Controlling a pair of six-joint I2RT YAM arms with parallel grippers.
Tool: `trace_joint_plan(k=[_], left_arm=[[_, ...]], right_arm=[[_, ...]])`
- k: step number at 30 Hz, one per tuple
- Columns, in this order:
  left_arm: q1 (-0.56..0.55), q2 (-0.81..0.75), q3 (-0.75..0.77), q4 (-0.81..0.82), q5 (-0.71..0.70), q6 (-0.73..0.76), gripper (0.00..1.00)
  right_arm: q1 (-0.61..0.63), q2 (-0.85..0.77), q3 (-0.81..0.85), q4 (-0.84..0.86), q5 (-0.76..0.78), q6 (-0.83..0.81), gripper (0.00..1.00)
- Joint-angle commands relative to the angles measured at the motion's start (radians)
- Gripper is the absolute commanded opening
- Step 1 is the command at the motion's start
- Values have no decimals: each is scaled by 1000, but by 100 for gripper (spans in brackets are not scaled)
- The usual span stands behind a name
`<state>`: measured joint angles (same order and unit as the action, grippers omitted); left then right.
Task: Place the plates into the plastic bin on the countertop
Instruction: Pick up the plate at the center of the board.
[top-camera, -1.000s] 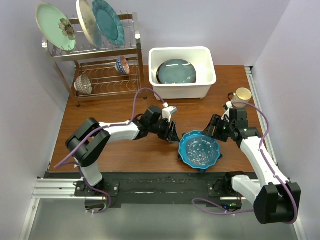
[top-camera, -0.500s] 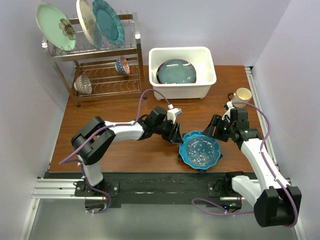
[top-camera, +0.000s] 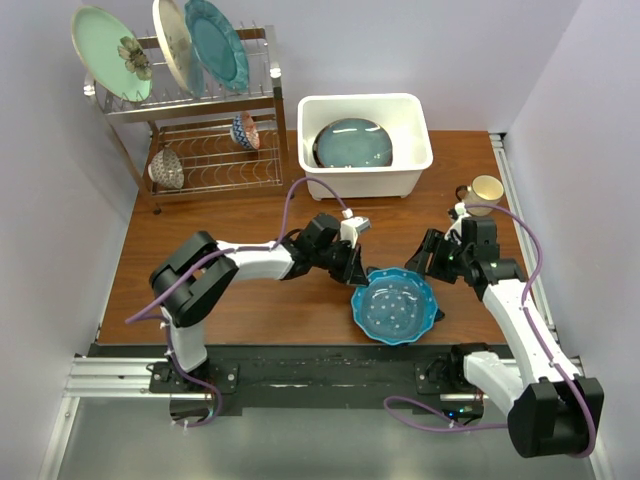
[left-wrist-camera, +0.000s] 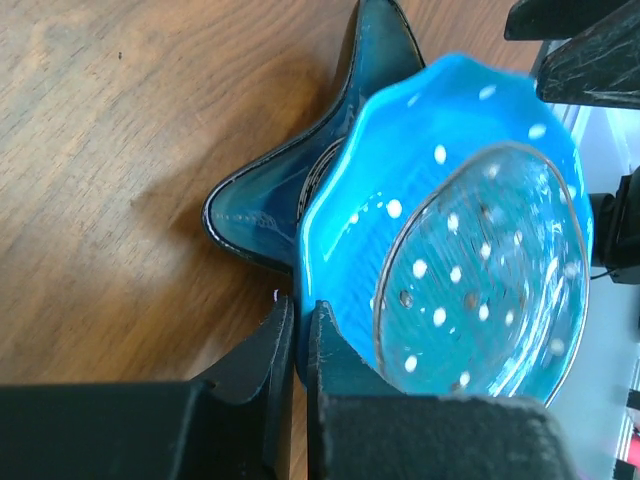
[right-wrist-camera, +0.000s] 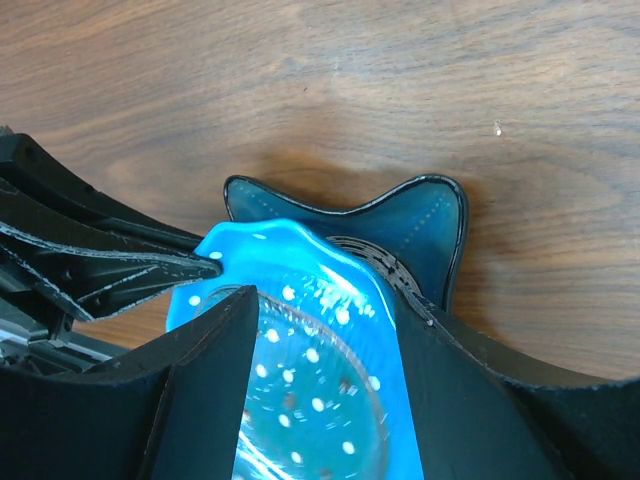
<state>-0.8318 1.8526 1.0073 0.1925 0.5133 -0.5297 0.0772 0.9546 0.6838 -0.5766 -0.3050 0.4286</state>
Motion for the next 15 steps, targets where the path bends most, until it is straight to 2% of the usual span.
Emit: trace_joint_plan(k=[1, 15], left_arm=[[-4, -55, 24, -25, -56, -12, 0], [56, -180, -30, -33, -113, -42, 0]], right_arm=[[-2, -27, 2, 6, -6, -11, 61], [-2, -39, 3, 14, -37, -8, 61]])
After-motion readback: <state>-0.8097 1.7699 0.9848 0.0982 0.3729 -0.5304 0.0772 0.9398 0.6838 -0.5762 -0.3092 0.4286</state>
